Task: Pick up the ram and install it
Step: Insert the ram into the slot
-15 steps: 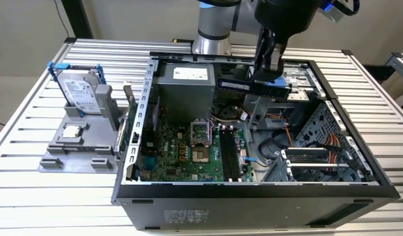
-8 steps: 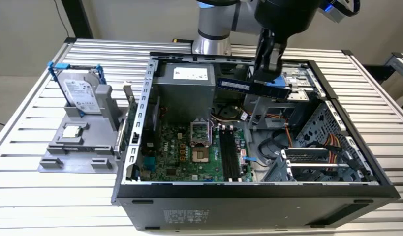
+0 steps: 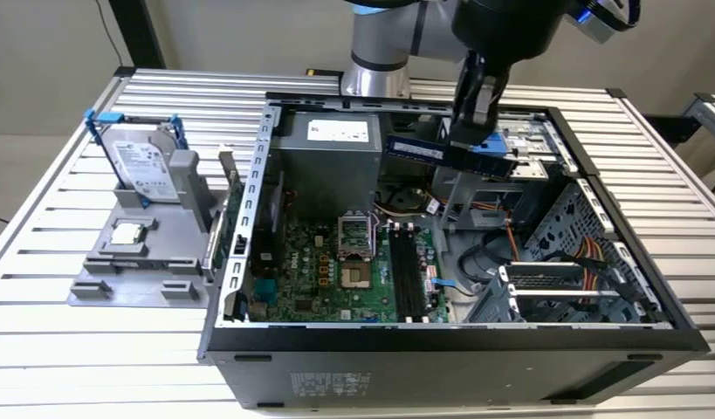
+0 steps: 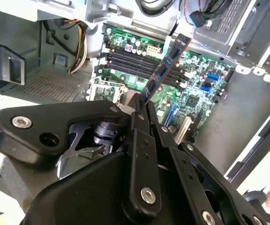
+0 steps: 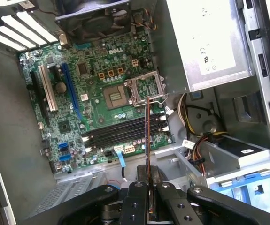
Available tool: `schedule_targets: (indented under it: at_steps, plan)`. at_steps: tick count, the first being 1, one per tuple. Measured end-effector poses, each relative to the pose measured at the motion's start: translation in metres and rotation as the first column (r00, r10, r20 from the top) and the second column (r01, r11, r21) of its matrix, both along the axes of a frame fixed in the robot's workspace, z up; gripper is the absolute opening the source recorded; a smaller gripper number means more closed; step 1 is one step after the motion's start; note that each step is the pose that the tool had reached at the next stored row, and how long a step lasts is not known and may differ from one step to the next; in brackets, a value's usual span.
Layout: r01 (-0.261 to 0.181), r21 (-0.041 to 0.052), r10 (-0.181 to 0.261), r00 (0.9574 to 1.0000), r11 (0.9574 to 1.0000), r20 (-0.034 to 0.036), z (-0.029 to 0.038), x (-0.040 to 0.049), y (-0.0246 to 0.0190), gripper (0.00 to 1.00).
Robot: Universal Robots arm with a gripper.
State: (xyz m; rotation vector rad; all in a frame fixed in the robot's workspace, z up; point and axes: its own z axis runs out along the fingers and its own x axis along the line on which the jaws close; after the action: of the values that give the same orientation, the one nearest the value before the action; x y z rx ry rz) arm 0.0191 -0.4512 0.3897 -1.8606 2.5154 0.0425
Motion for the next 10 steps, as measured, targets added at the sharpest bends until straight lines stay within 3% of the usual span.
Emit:
schedule_targets:
  at_steps: [10]
  plan:
    - [0.070,0.0000,-0.070,0.9975,0.9975,0.0000,0.0000,0.0000,0.0000,0.00]
